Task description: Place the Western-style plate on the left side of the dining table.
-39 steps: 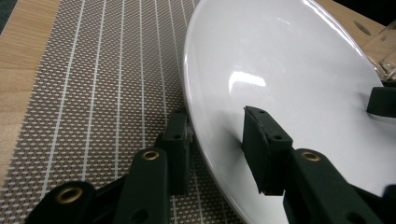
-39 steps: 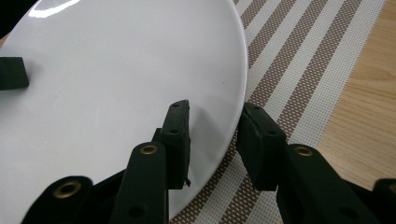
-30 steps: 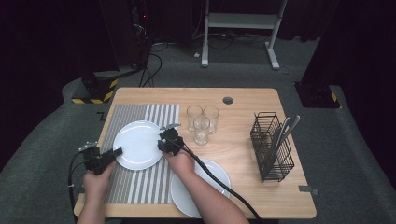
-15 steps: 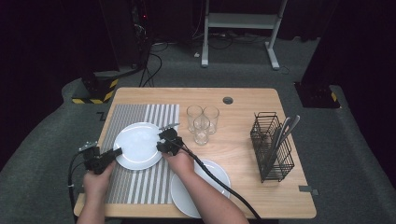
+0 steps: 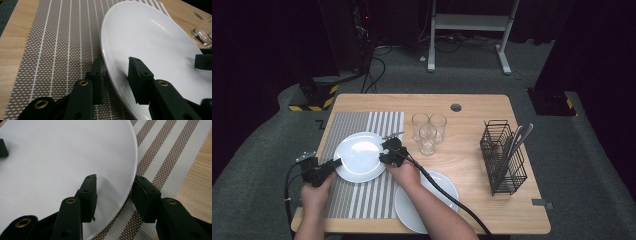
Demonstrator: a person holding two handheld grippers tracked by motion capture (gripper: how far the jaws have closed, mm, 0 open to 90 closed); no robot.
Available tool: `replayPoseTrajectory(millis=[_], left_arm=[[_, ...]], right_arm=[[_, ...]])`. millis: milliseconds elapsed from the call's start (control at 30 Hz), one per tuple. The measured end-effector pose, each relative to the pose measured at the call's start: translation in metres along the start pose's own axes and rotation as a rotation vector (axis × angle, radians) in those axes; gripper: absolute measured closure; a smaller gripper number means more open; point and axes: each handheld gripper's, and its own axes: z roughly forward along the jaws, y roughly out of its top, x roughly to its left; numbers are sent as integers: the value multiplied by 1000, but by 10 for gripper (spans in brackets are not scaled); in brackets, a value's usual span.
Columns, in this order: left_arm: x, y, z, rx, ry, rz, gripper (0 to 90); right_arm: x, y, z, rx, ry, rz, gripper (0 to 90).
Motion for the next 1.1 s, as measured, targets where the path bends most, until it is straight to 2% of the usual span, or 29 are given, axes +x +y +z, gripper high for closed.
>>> replayPoseTrajectory(millis=[200, 333, 433, 667, 900, 1100], left_arm=[[1, 0, -1, -5, 14, -12, 679], [3, 0, -4, -29, 7, -20, 694], [2, 1, -4, -38, 9, -13, 694], [1, 1, -8, -64, 8, -4, 698], [-3, 3, -14, -96, -2, 21, 713], [-13, 5, -17, -107, 4, 75, 704]], right_arm=[[-1, 0, 0, 7, 7, 6, 538], [-1, 0, -1, 7, 6, 7, 532], [-2, 1, -2, -2, -2, 1, 531], [0, 4, -9, -28, 13, -7, 535], [2, 1, -14, -39, 19, -19, 541], [1, -6, -20, -59, 21, -33, 543]])
